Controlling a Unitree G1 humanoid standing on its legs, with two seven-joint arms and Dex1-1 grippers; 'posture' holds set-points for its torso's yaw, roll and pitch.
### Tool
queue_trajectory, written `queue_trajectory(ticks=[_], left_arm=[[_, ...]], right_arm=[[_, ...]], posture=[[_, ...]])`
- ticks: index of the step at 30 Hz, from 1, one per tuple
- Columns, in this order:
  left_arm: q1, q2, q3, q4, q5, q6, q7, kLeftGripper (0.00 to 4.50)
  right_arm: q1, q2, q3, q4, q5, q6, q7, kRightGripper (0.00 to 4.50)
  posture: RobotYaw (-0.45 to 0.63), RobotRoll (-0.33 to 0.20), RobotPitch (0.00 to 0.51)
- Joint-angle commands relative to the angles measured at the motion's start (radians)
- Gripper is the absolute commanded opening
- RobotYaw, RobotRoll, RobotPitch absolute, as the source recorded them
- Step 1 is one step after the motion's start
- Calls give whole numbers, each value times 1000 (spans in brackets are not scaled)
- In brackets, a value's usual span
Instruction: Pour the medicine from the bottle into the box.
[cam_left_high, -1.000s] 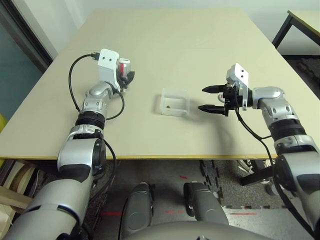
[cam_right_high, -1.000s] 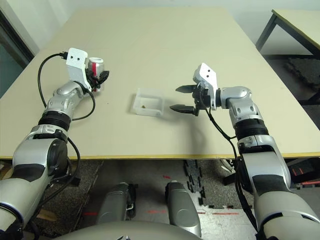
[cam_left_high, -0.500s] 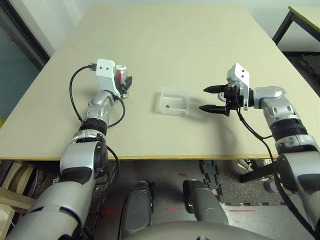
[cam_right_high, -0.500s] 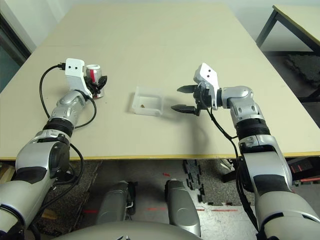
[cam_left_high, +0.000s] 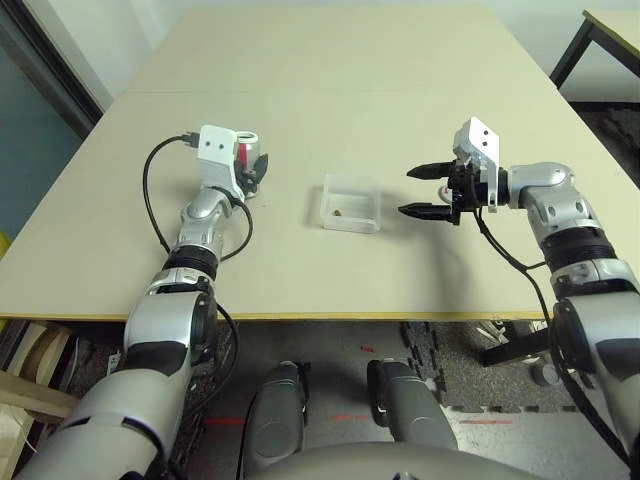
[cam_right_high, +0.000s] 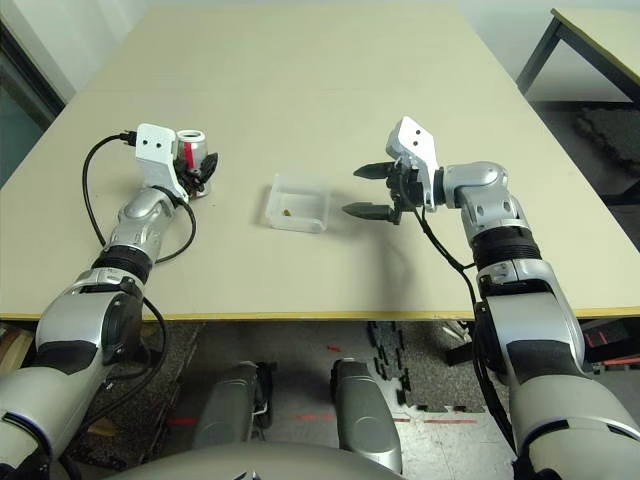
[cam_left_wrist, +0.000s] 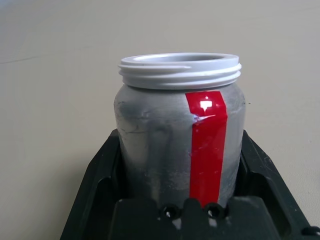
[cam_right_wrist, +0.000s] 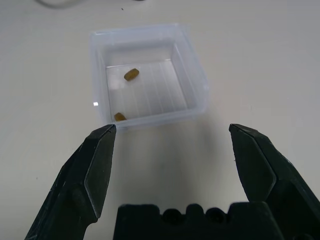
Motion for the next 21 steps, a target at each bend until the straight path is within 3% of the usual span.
queue_trajectory(ticks=[1,4,21], left_arm=[[56,-12,2,15,-8,31,6,3564],[71,-14,4,-3,-12,34,6,4475],[234,-16,12,-318,-64,133,-16,4475]], right_arm=[[-21,7,11,28,-12,-22,1,4500],[-28,12,11,43,-14,-33,0,4500],[-46,39,7,106,-27,-80,-5,4500]], posture=[[-32,0,142],[-21,0,139],[-5,0,141]])
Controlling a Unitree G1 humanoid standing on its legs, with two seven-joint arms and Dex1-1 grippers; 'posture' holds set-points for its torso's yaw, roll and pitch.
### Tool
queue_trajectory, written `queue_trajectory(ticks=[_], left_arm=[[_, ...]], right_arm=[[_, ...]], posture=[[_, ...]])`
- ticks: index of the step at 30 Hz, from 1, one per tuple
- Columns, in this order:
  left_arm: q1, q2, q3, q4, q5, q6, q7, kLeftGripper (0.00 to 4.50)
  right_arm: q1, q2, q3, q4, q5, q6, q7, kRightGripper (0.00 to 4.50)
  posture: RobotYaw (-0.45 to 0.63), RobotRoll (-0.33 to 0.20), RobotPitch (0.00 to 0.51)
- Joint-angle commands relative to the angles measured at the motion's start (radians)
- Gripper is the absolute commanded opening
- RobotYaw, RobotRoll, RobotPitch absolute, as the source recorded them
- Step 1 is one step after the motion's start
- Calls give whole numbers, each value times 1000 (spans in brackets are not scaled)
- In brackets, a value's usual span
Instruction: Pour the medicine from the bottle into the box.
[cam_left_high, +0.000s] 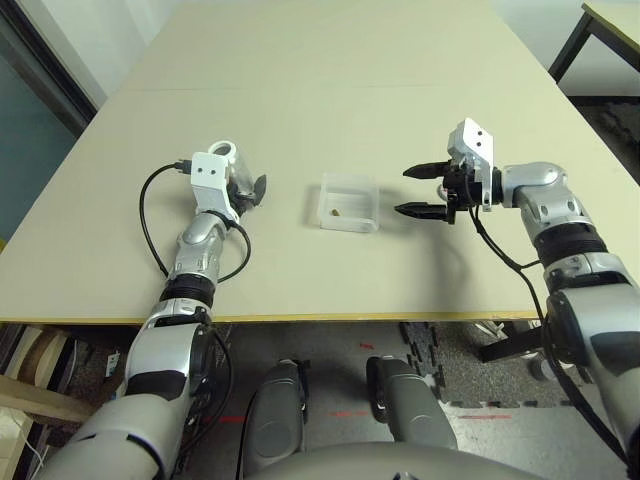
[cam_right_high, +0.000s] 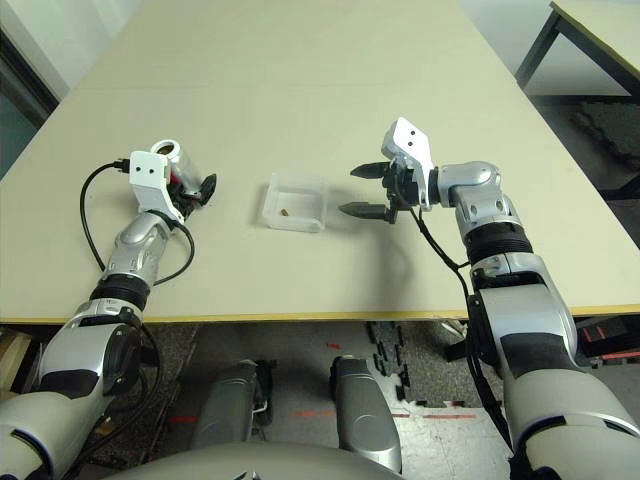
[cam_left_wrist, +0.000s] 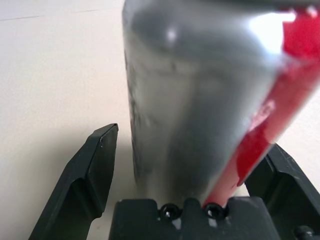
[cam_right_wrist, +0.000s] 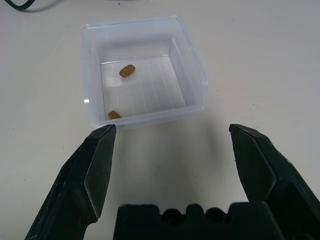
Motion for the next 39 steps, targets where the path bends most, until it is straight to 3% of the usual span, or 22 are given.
queue_trajectory(ticks=[1,21,28,39], left_arm=[[49,-2,-2,-94,-23,49,-8,4475],[323,22,2,-634,-94,278,-20,4475],[448,70,32,-853,-187,401,-72,4475],[514,168,145,-1000,-369,565,-135,4475]], right_arm=[[-15,11,6,24,-7,-16,-1,4500],[-33,33,-5,95,-15,-53,-24,4500],[-38,32,-20,110,-8,-53,-51,4500],[-25,25,-83,97,37,4,-94,4500]], posture=[[-3,0,143],[21,0,145],[31,0,147],[42,0,153]])
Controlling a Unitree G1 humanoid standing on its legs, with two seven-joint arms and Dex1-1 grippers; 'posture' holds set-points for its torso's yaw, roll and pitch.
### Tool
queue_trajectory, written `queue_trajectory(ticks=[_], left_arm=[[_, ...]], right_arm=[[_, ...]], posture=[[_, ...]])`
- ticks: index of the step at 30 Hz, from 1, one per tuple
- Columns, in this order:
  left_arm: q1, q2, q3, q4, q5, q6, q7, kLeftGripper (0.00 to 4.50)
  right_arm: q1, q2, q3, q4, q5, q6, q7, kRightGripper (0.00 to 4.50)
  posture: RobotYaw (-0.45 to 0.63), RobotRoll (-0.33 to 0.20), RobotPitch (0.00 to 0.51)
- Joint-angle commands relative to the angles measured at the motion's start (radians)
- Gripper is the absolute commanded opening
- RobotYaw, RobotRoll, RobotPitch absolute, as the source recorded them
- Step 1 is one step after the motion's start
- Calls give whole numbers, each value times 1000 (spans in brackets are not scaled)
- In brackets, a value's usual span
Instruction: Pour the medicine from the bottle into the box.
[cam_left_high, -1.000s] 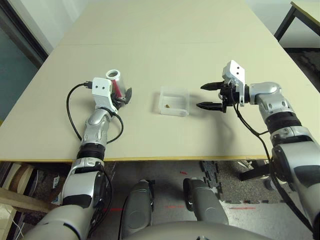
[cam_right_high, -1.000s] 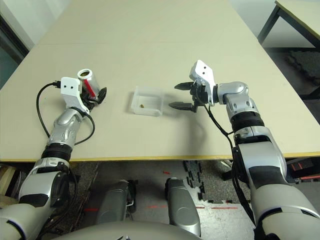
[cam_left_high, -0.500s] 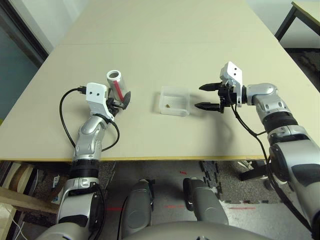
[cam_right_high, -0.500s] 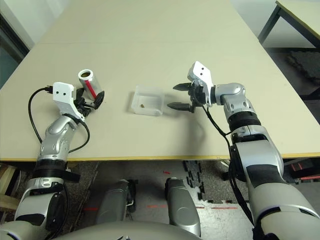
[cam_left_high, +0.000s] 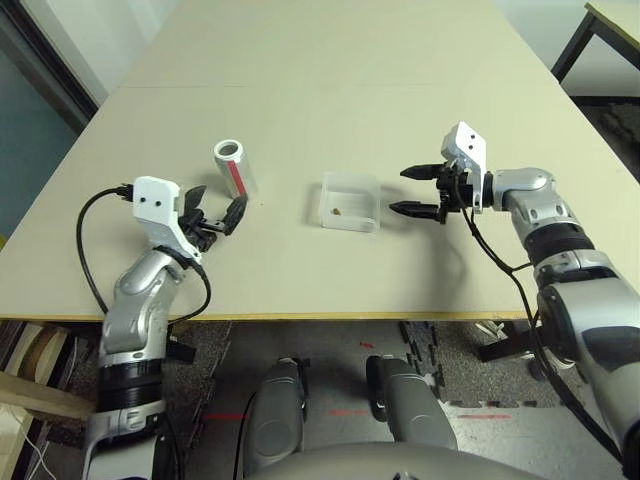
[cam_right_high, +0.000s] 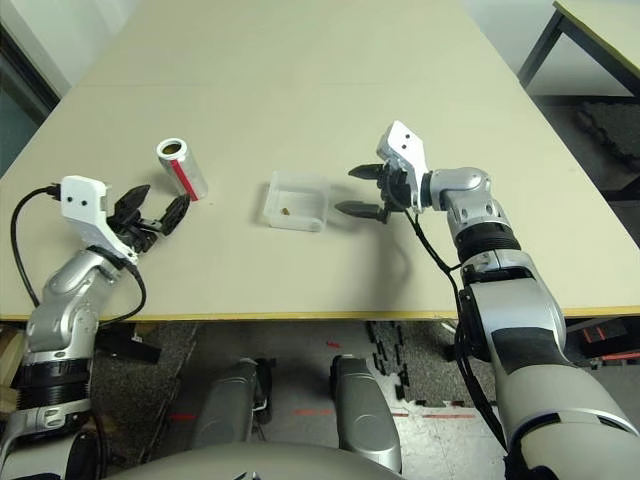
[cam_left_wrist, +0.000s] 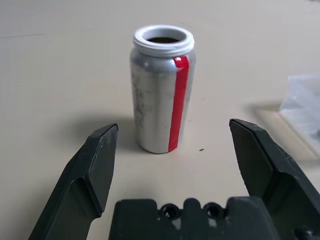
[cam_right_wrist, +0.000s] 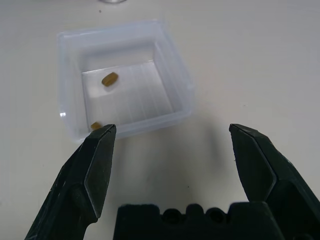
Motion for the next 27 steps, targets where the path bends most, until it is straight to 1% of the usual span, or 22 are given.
queue_trajectory(ticks=[1,4,9,15,21,27], left_arm=[[12,42,58,-28,-62,53,-21,4475],[3,71,93,-2,-78,62,-23,4475],[-45,104,154,81,-87,76,5,4475],[-105,131,183,193,-58,49,31,4475],[-180,173,207,353,-19,-18,55,4475],[-254,224,199,499,25,-94,55,4475]], right_arm=[[3,-12,-42,-11,36,41,-24,4500],[5,-17,-71,-20,56,68,-52,4500],[15,-32,-121,-41,88,119,-129,4500],[31,-52,-180,-54,112,154,-255,4500],[53,-77,-226,-53,112,151,-394,4500],[89,-102,-271,-60,116,132,-528,4500]], posture=[[42,0,153],[41,0,152],[37,0,150],[21,0,150],[6,0,154],[0,0,155]])
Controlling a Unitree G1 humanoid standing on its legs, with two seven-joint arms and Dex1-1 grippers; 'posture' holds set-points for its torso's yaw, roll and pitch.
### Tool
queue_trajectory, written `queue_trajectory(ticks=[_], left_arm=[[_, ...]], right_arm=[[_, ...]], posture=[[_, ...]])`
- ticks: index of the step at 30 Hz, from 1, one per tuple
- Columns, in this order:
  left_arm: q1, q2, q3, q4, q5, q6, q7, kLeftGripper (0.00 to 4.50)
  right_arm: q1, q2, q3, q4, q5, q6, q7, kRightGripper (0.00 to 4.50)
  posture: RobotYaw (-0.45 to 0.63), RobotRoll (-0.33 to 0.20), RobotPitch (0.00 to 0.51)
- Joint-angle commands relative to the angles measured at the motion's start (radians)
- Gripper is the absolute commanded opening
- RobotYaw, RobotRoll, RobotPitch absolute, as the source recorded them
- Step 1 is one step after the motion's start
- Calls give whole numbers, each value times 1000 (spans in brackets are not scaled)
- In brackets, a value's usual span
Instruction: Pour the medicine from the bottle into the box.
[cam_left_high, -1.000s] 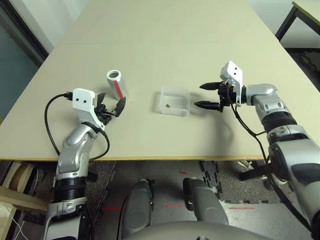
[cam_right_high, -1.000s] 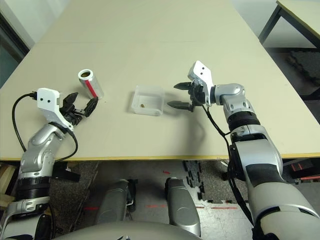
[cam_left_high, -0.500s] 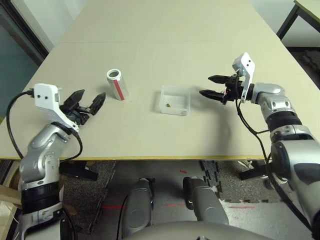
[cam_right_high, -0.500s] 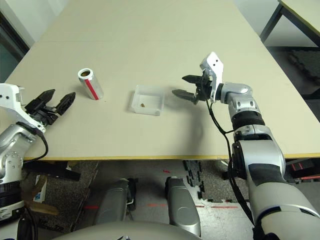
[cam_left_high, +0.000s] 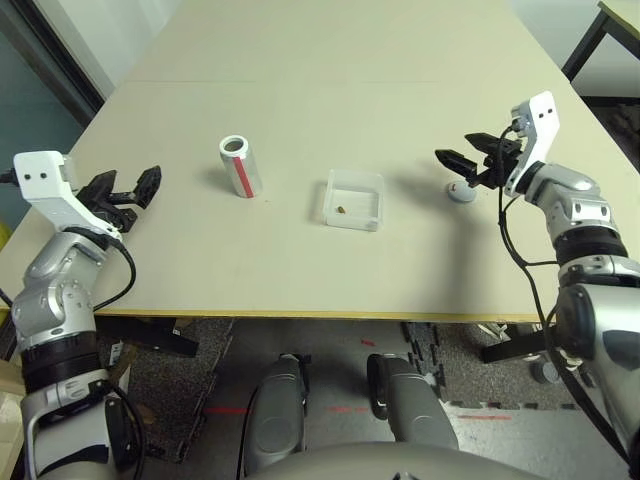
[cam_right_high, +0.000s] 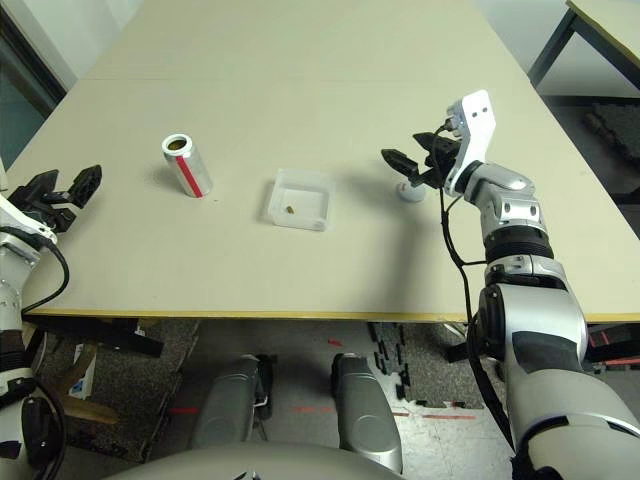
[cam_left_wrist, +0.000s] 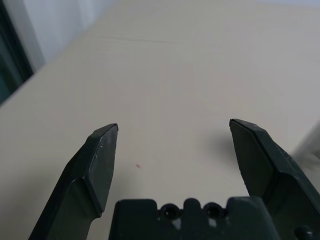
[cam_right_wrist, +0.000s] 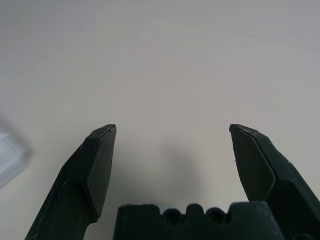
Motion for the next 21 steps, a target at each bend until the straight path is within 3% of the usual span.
queue_trajectory(ticks=[1,12,21], left_arm=[[-33,29,-4,79,33,-44,-4,4475],[-173,47,-62,275,82,-140,-46,4475],[-261,46,-89,417,114,-207,-63,4475]], right_arm=[[35,-19,-38,-18,10,-21,-77,4500],[127,-60,-130,-36,26,-93,-275,4500],[166,-76,-156,-29,36,-119,-330,4500]], posture=[[-3,0,156],[-42,0,165],[-68,0,178]])
